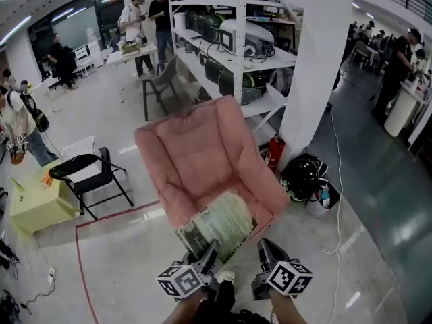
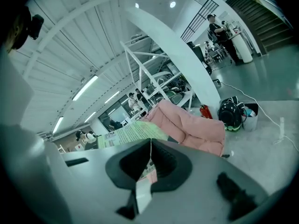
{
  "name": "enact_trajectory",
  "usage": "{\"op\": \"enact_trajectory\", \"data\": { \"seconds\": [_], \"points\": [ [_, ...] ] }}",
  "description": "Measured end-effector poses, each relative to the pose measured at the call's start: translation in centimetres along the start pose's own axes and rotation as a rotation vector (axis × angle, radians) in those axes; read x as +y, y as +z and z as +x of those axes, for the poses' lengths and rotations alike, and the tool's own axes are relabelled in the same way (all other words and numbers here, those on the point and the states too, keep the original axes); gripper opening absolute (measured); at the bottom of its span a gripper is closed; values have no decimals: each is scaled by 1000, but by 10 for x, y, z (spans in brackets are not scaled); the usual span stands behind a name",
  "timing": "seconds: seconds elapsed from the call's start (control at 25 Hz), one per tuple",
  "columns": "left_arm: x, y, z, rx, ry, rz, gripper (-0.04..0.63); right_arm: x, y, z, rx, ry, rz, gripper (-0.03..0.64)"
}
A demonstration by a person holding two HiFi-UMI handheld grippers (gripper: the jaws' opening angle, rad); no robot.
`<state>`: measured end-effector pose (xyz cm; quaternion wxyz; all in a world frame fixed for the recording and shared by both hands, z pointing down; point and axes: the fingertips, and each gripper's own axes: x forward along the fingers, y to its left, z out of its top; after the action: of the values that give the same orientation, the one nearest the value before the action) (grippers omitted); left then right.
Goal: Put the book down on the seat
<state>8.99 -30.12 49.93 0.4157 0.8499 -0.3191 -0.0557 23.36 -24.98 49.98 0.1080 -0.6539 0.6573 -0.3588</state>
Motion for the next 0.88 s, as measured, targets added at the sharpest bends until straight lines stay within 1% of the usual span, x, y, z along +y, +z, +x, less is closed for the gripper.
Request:
{"op": "enact_trajectory", "data": {
  "seconds": [0.2, 0.48, 0.68, 0.88],
  "points": [
    [22, 21, 41, 29, 22, -3, 167, -6, 26, 44, 6, -6, -8, 12],
    [58, 42, 95, 50, 59, -9, 167, -27, 46, 110, 50, -3, 13, 13],
    [94, 41, 111, 57, 121, -47, 167, -33, 46, 151, 99, 5, -7, 12],
    [127, 19, 129, 45, 201, -115, 167, -51, 37, 185, 153, 1, -8, 12]
  ]
}}
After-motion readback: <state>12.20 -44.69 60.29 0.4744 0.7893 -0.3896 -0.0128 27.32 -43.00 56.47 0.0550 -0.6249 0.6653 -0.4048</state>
